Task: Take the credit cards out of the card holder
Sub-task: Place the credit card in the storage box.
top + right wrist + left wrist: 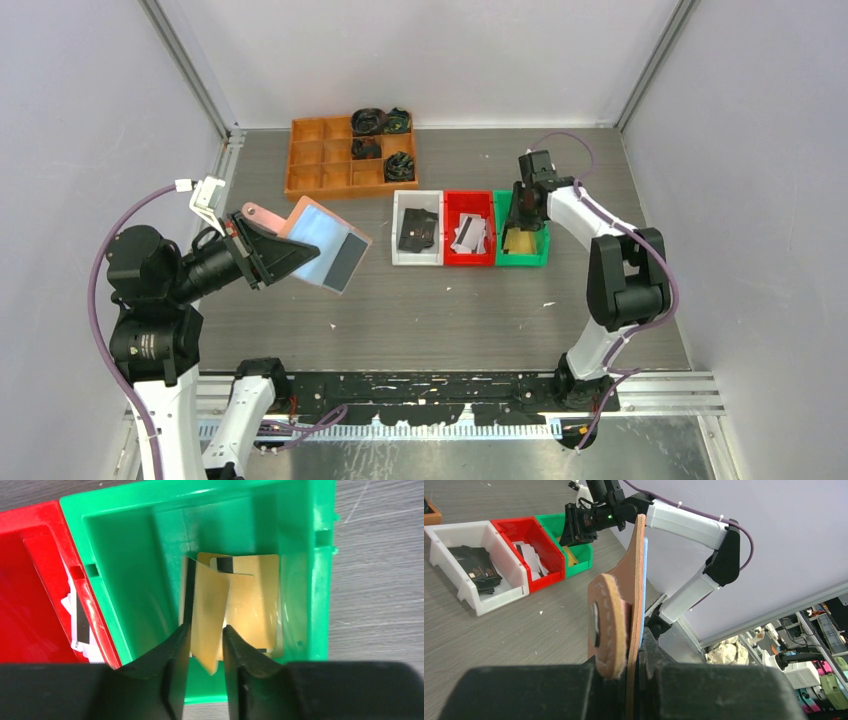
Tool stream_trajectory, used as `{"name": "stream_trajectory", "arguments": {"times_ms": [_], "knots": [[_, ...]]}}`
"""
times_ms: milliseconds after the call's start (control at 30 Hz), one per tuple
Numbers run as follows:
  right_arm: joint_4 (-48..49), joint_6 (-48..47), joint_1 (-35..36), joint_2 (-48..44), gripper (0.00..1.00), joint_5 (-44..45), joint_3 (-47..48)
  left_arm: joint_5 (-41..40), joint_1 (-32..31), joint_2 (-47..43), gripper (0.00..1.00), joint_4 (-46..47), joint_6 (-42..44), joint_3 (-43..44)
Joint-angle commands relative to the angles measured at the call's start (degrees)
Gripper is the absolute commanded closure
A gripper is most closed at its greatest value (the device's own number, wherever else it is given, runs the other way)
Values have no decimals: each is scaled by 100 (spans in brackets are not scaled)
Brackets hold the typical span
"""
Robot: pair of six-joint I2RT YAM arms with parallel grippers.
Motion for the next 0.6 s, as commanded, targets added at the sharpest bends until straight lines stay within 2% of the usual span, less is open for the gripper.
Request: {"name": "stream_trajectory", "arguments": {"times_ms": [0, 167, 267, 300, 333, 400, 433, 500, 567], "knots": [[3, 142, 2, -749, 58, 503, 7, 166, 21, 64, 100, 384, -116, 153], [-188, 162, 5, -1326, 52, 702, 203, 176, 16, 89, 100, 407, -144, 180], [-186, 265, 28, -1781, 49, 170, 401, 189, 17, 98, 100, 416, -153, 163], [-111, 334, 55, -1955, 47, -159, 452, 199, 17, 98, 100, 429, -166, 153], [31, 410, 88, -2142, 41, -856, 505, 231, 15, 102, 100, 441, -170, 125], [451, 628, 171, -2488, 24, -2201, 599, 351, 17, 123, 100, 457, -165, 64], [703, 744, 251, -2639, 19, -2860, 658, 445, 21, 131, 100, 459, -152, 33], [1339, 1018, 553, -2936, 13, -3858, 737, 660, 14, 126, 100, 456, -137, -51], [2031, 1147, 1131, -3207, 9, -4445, 752, 876, 12, 93, 100, 491, -147, -152]]}}
